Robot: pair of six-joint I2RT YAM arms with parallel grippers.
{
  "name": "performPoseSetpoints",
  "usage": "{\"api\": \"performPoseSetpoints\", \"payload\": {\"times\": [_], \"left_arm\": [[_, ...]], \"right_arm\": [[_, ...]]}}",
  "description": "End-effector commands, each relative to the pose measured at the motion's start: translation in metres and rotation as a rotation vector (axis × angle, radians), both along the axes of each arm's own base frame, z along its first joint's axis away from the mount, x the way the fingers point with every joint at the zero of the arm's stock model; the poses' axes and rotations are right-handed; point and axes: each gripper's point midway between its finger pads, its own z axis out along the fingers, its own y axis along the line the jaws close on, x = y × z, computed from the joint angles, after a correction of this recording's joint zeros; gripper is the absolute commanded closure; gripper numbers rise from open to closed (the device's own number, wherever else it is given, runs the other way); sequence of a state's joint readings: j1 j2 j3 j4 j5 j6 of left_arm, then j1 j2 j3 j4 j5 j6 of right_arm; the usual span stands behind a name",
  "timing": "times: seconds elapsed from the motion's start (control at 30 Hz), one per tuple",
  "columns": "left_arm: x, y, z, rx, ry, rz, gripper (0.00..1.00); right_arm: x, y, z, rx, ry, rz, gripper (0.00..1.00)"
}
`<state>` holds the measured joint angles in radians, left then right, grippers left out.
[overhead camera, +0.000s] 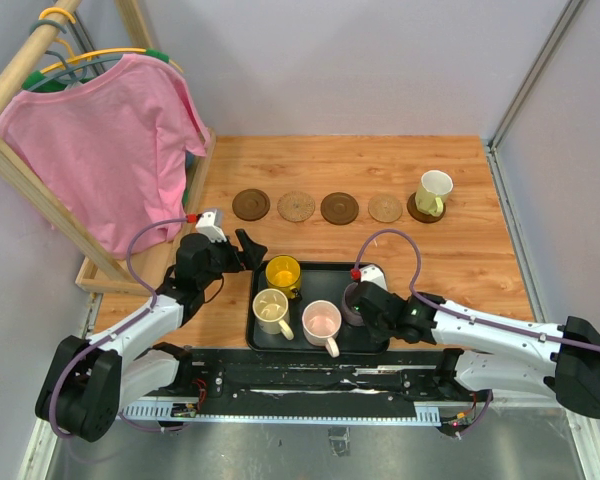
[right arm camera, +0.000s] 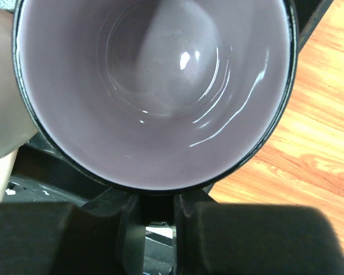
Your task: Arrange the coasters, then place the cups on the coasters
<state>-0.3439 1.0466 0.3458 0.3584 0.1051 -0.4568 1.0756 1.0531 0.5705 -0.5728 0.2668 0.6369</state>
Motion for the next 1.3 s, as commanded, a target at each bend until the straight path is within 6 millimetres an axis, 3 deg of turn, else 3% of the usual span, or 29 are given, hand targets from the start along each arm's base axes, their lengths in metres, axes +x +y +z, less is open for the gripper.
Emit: {"api": "performPoseSetpoints", "payload": {"times": [0.0, 0.2, 0.53, 0.73, 1.07, 1.27], "left_arm": [[0.001, -0.001, 0.002, -0.003, -0.021, -0.003, 0.0], [0.0, -0.001, 0.002, 0.001, -0.023, -0.002, 0.0], [0.0, -0.002, 0.001, -0.003, -0.026, -0.01, 0.0], [0.001, -0.004, 0.001, -0.007, -0.024, -0.018, 0.0], [-0.001, -0.009, 0.003, -0.011, -0.034, -0.049, 0.0], [0.001, -0.009, 0.008, 0.001, -0.049, -0.056, 0.0]], "right_arm": [[0.002, -0.003, -0.003, -0.013, -0.02, -0.018, 0.99], [0.005, 0.002, 0.008, 0.023, -0.044, -0.009, 0.99], [0.021, 0.011, 0.042, 0.108, -0.145, -0.045, 0.99], [0.03, 0.004, 0.06, 0.045, -0.179, -0.079, 0.99], [0.094, -0.01, 0.115, -0.004, -0.277, -0.218, 0.99], [0.144, -0.014, 0.124, -0.016, -0.274, -0.258, 0.99]]}}
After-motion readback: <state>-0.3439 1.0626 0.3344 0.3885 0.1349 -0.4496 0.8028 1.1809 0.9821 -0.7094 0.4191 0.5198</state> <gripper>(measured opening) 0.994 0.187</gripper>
